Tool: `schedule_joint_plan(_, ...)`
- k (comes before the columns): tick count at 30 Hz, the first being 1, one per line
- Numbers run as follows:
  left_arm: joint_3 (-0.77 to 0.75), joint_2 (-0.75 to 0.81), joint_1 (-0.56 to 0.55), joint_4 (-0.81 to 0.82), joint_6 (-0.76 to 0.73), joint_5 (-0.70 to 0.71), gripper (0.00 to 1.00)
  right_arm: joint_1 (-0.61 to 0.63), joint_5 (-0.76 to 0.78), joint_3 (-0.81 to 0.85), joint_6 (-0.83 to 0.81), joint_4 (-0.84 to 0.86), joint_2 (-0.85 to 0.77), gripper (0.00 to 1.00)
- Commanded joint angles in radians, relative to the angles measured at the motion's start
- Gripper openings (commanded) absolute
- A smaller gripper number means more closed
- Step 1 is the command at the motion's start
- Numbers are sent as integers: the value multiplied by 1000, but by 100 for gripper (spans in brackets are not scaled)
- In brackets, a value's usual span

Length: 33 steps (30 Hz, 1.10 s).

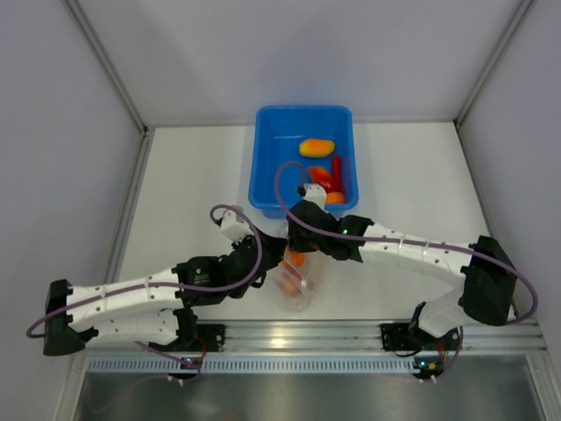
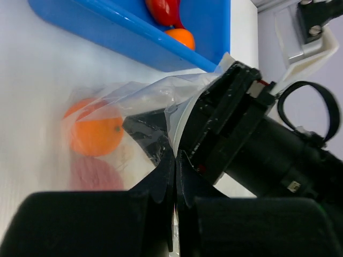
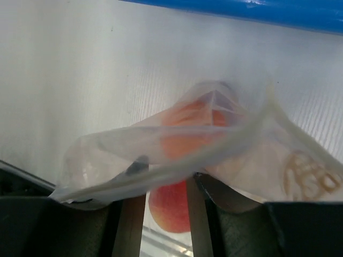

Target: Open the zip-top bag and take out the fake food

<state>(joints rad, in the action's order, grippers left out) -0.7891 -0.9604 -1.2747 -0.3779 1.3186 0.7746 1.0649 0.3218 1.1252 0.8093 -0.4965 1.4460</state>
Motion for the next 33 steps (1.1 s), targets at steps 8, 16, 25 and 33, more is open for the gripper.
schedule_joint_plan(8,-4,41,-11,10,37,25,0,73,137,-71,152,200,105,41)
schedule_joint_plan(16,45,84,-11,7,42,38,0,96,100,-90,130,246,178,52)
schedule_joint_plan(25,96,120,-11,5,47,60,0,116,16,-172,136,427,171,62)
schedule_joint_plan(33,151,166,-11,4,68,75,0,139,-44,-78,76,405,246,73)
